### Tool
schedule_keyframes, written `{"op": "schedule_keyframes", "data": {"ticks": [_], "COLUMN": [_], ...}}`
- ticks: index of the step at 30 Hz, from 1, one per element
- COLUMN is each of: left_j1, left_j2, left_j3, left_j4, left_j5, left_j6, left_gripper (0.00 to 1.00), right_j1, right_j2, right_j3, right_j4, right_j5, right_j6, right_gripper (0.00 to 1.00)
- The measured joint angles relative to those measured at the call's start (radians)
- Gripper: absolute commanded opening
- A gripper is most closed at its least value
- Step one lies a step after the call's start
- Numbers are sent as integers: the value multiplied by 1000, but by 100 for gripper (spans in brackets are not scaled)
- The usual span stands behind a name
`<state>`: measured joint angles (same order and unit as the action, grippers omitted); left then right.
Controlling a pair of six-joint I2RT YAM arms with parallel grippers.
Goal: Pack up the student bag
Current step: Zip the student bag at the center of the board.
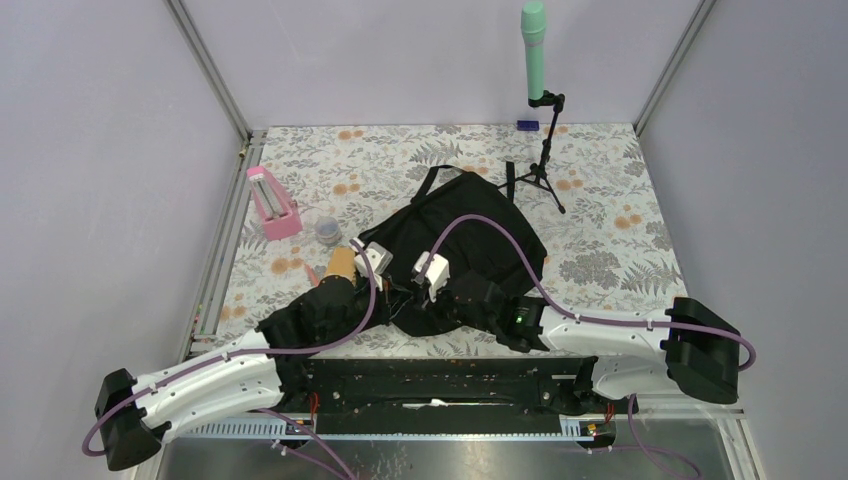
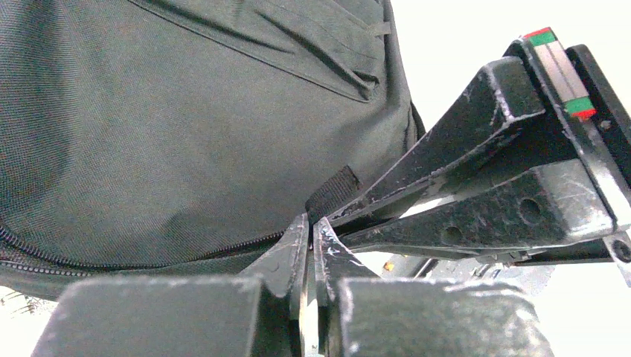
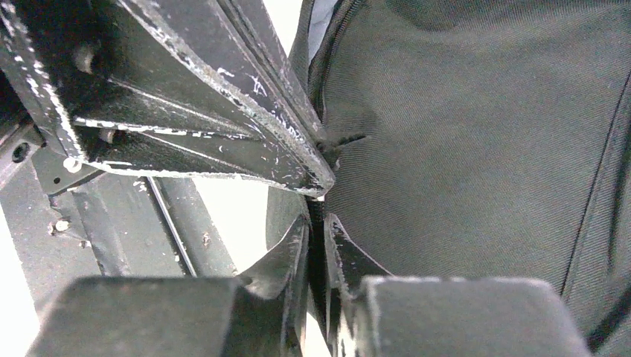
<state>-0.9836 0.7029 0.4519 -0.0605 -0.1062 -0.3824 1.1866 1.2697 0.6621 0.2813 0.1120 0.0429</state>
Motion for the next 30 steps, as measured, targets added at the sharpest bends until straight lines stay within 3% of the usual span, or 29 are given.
{"op": "schedule_keyframes", "data": {"ticks": [3,22,30], "left_j1": [0,-4,42], "left_j2": [0,-56,-55], "left_j3": [0,11,37], "left_j4": [0,-57,-89], "left_j5": [-14,-148,-157], "left_j6": [0,-6,1], "left_gripper": [0,0,0], "right_j1": [1,42,69], "right_j2": [4,-57,-109], "right_j3": [8,8,-3], "right_j4": [-7,-86,-137], "right_j5": [1,37,82], "right_j6": [0,0,13], "right_gripper": [0,0,0]}}
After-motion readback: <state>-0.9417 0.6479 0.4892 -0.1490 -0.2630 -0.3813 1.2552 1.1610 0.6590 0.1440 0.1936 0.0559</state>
